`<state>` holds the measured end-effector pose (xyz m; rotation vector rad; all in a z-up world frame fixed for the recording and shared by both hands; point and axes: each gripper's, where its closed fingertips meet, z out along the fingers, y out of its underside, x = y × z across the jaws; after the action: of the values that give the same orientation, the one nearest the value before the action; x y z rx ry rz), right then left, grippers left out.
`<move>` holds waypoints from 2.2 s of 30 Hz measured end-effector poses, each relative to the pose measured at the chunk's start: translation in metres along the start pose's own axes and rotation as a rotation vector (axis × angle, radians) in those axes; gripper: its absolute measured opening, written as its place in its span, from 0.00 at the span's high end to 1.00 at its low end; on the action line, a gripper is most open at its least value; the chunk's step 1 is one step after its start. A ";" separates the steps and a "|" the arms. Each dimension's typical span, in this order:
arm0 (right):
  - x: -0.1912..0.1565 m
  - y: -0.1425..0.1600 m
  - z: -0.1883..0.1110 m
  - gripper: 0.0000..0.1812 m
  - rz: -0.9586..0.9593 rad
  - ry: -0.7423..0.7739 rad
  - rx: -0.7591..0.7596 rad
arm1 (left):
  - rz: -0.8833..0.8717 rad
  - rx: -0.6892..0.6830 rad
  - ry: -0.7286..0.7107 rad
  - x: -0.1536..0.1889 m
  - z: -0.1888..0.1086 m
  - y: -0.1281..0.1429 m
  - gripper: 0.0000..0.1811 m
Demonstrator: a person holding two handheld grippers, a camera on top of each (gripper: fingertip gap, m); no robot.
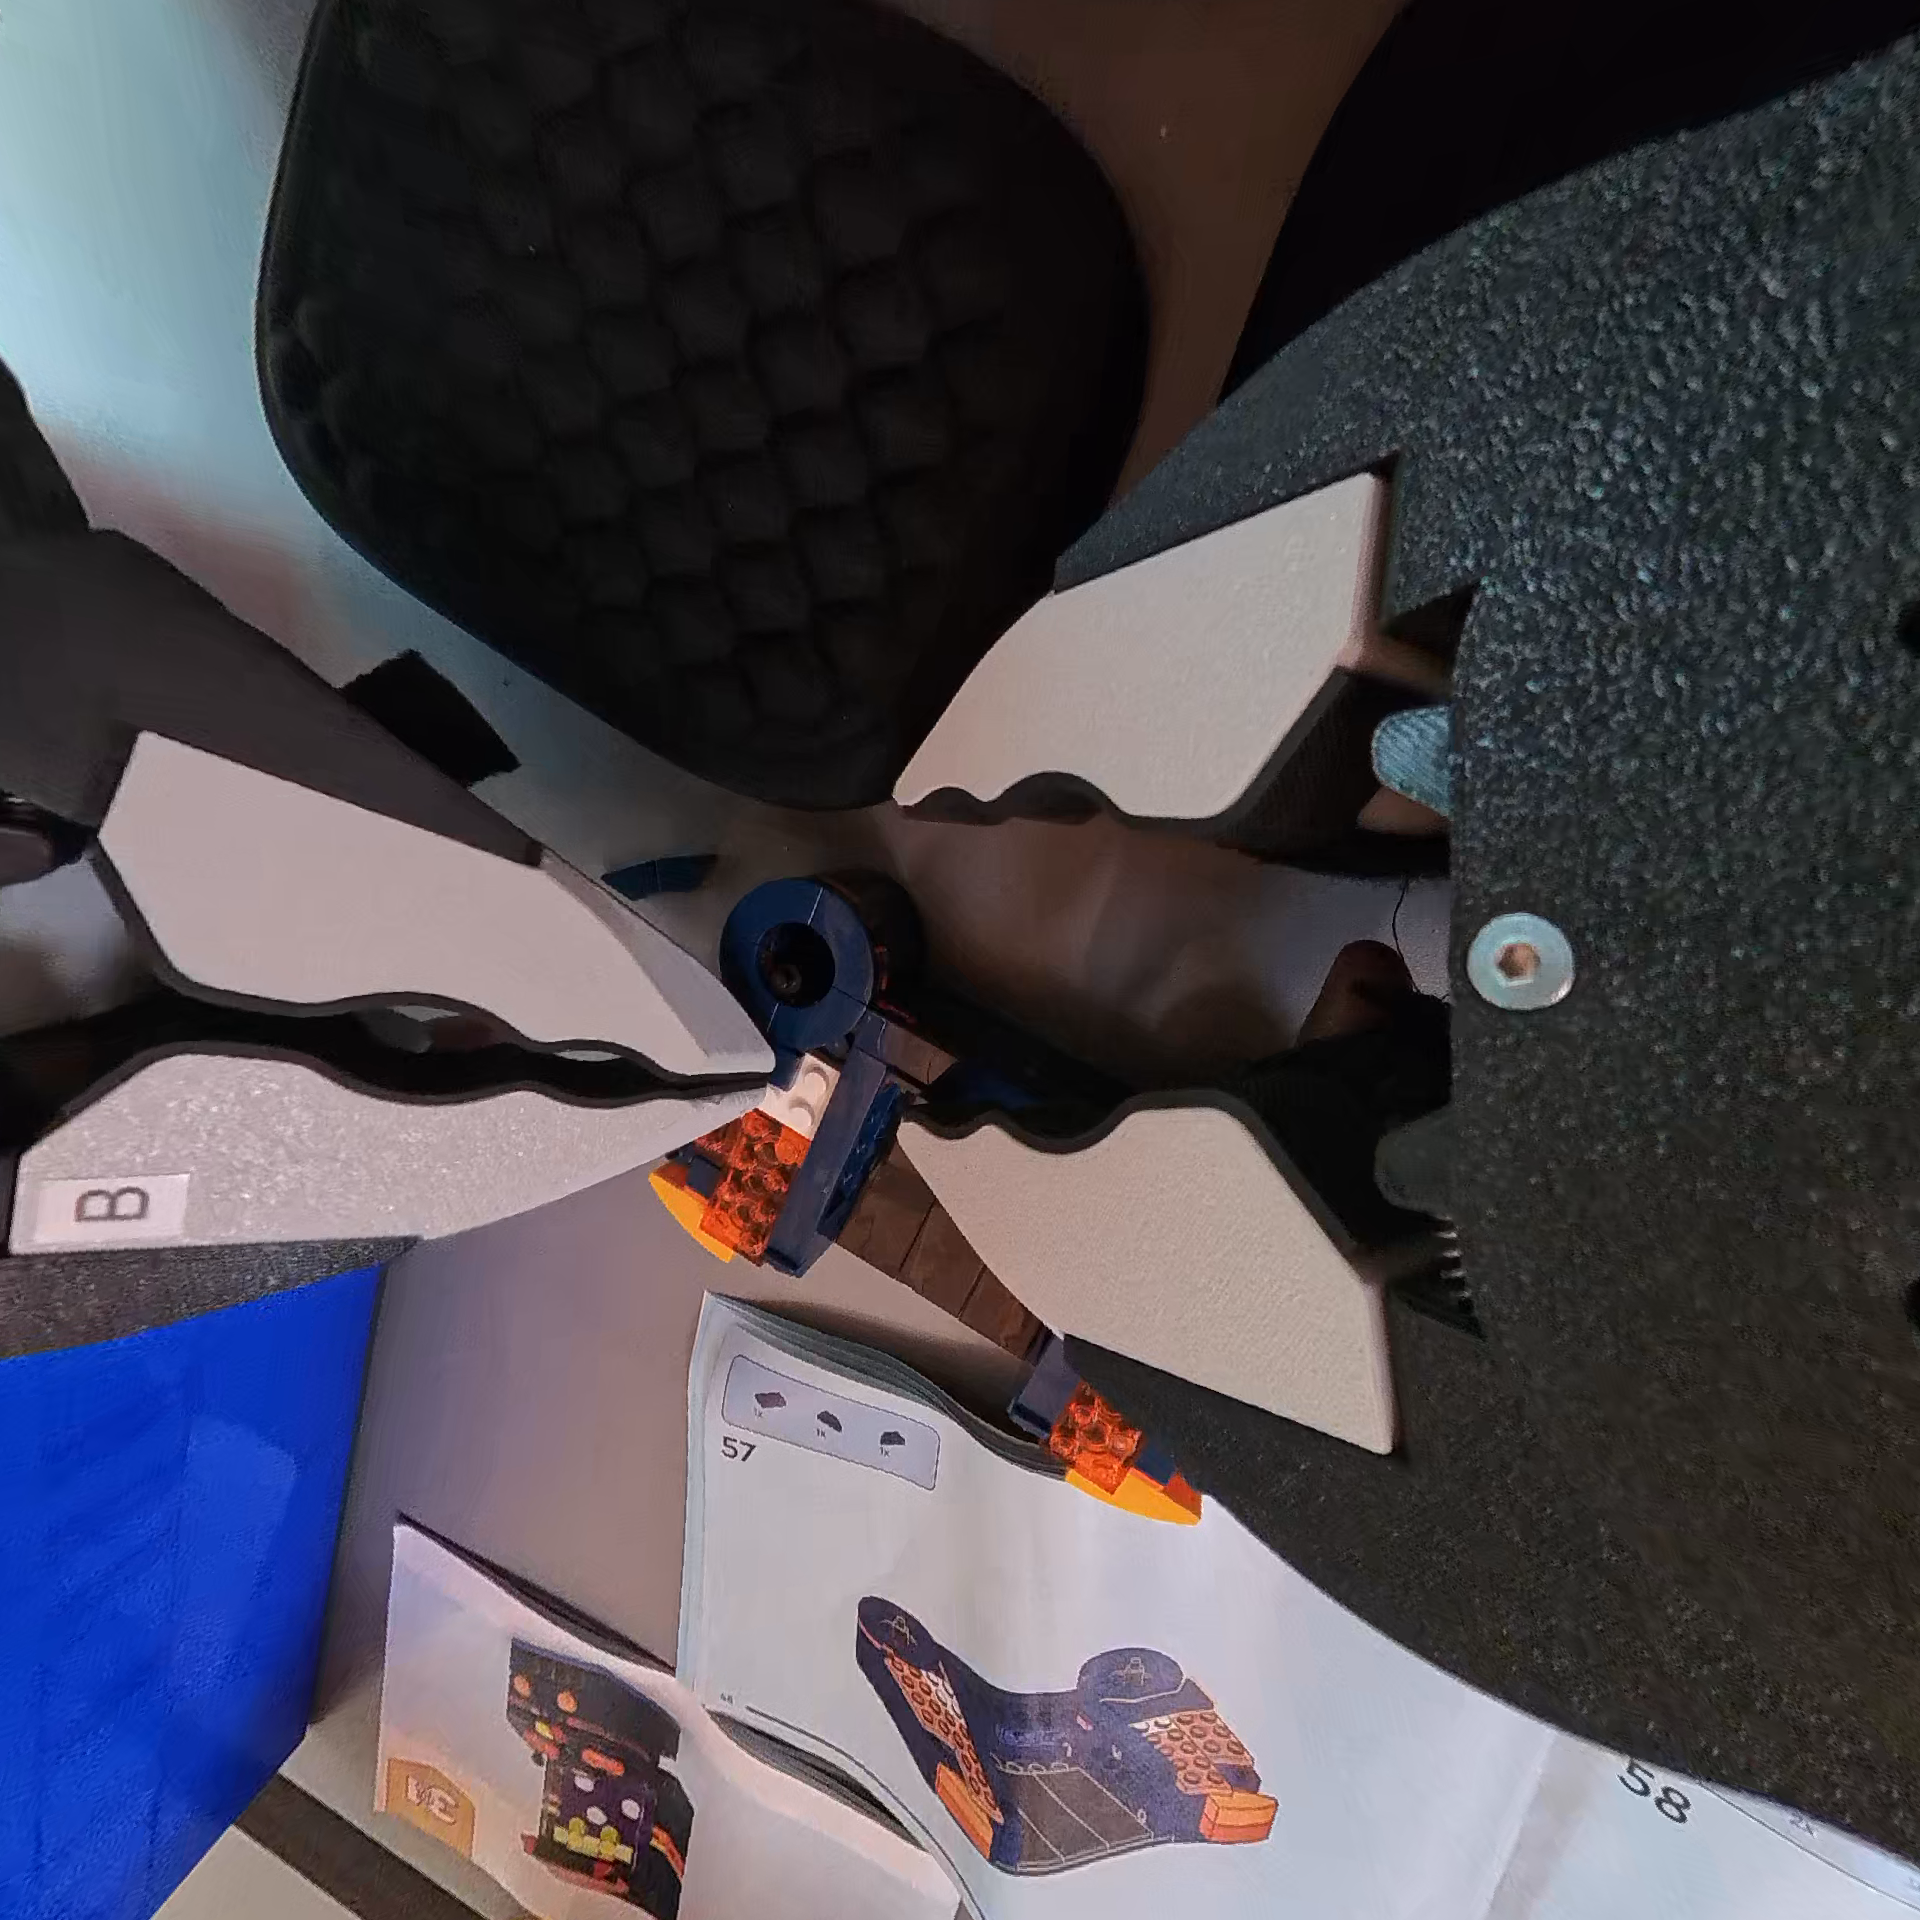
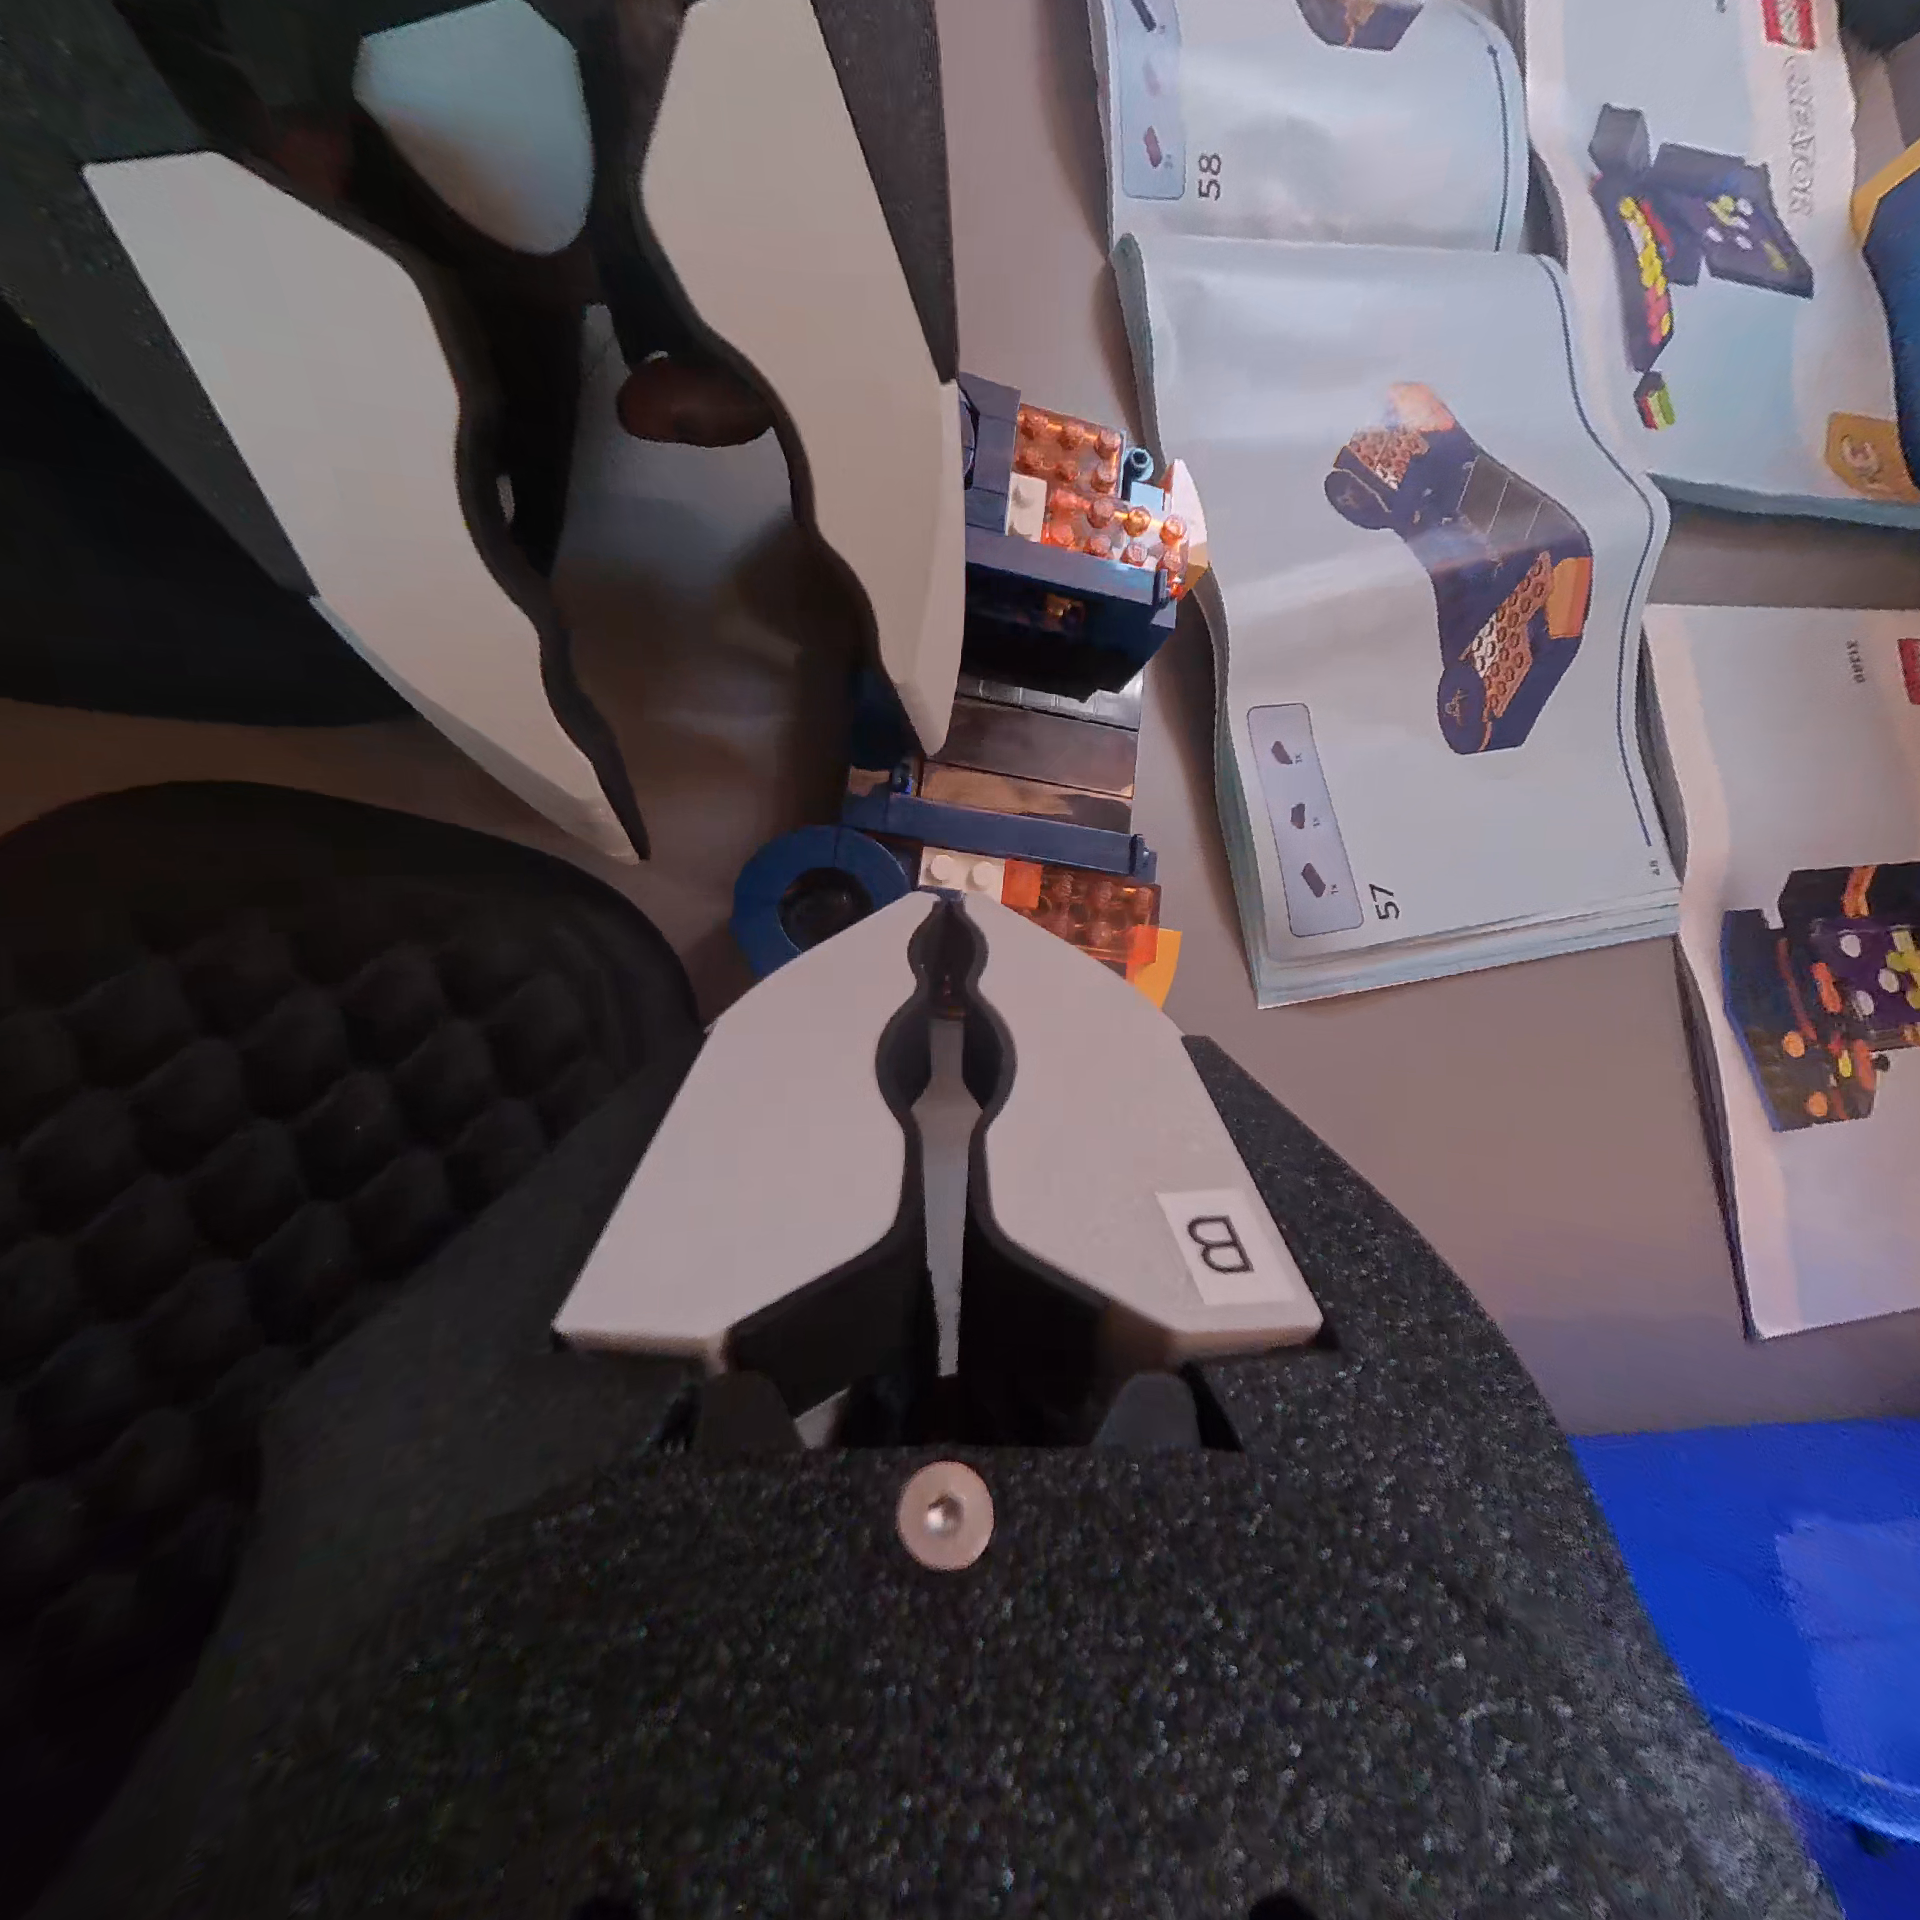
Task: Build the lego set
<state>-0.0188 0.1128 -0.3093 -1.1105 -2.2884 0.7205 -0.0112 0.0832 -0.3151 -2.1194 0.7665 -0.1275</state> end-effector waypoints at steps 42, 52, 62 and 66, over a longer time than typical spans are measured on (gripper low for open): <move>-0.020 0.058 -0.017 0.96 0.126 -0.088 0.033 | 0.024 0.118 -0.057 -0.004 -0.018 -0.015 0.73; -0.013 0.060 -0.025 0.96 0.287 0.013 0.117 | 0.034 -0.007 -0.014 0.006 -0.002 -0.001 0.76; 0.031 -0.039 -0.102 0.96 1.005 0.031 0.992 | -0.199 0.529 -0.166 -0.026 -0.042 -0.077 0.81; 0.040 -0.057 -0.113 0.96 1.361 -0.195 1.306 | -0.023 0.612 -0.435 -0.040 -0.061 -0.100 0.83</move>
<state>-0.0010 0.1425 -0.1814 -1.6303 -0.3587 2.3050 -0.0172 0.1079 -0.1935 -1.4957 0.3765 0.0800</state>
